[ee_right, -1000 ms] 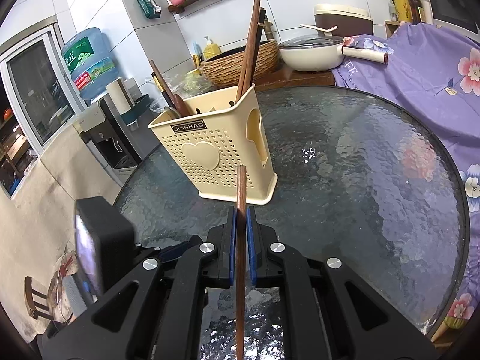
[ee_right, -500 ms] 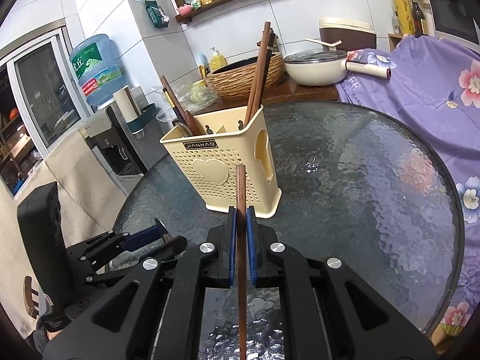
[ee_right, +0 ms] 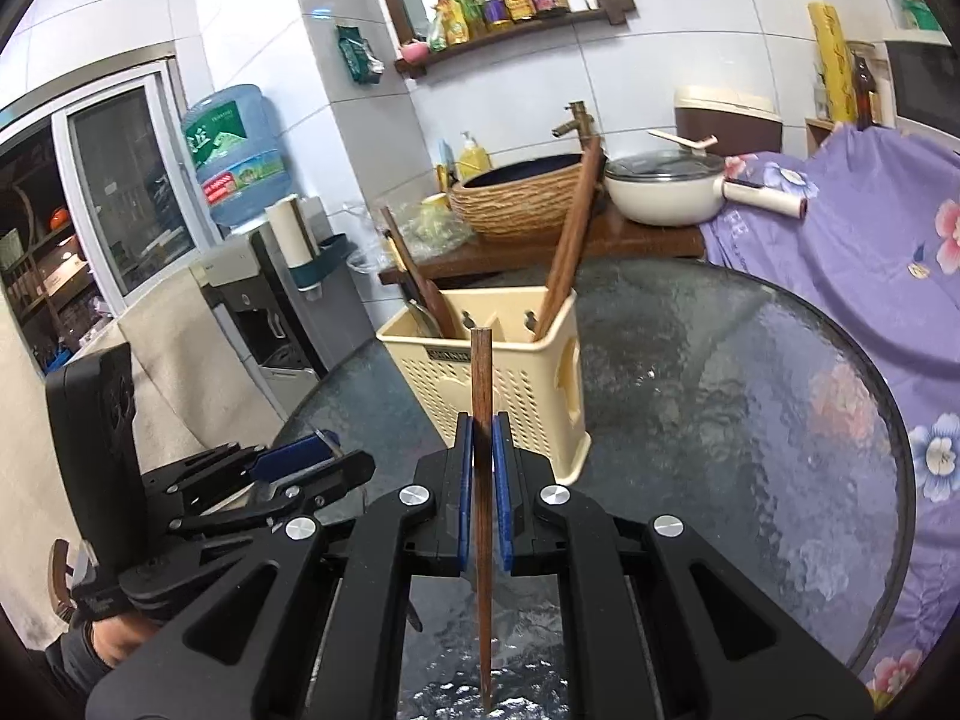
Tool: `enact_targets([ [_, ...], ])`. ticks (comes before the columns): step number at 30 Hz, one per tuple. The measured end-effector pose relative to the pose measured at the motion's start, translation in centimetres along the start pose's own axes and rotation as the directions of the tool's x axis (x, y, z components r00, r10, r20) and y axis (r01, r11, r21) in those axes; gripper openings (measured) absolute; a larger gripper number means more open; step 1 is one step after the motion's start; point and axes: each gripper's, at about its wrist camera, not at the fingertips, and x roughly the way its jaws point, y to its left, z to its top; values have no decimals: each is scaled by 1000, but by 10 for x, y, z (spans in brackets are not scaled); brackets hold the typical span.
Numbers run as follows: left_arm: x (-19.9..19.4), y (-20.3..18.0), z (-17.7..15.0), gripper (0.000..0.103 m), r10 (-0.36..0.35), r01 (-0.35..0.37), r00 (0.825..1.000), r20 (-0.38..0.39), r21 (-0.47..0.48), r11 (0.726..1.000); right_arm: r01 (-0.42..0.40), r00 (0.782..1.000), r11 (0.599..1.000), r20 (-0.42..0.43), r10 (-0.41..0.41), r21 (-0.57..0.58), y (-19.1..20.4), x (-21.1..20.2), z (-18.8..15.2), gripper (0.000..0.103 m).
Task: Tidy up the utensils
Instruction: 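Lower the spoon and chopstick into the cream holder with both tools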
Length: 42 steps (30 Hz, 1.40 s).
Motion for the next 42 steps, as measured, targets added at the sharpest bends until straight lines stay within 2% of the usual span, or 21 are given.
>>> enact_targets([
  [7, -25, 9, 53, 37, -2, 5, 994, 113, -22, 1000, -11, 997, 999, 77, 14, -39, 15, -21, 49, 7],
  [9, -31, 11, 76, 37, 20, -17, 988, 155, -19, 1000, 2, 993, 997, 115, 6, -72, 24, -28, 72, 7],
  [14, -33, 19, 122, 37, 48, -39, 977, 208, -50, 998, 6, 989, 994, 145, 9, -105, 39, -34, 124, 7],
  [17, -33, 25, 149, 37, 94, -76, 961, 262, -78, 994, 44, 982, 990, 187, -19, -132, 47, -38, 152, 7],
  [23, -6, 29, 173, 37, 162, -137, 943, 292, -104, 985, 115, 963, 981, 258, -71, -159, 52, -22, 184, 7],
  [27, 19, 28, 168, 37, 199, -182, 936, 289, -85, 980, 150, 953, 975, 285, -99, -162, 46, 2, 188, 7],
  [30, 38, 26, 155, 37, 194, -182, 947, 257, -71, 981, 141, 956, 980, 275, -98, -141, 38, 19, 178, 7],
  [42, 79, 19, 104, 37, 202, -209, 966, 160, 26, 978, 139, 984, 984, 126, -125, -109, 2, 83, 108, 8],
])
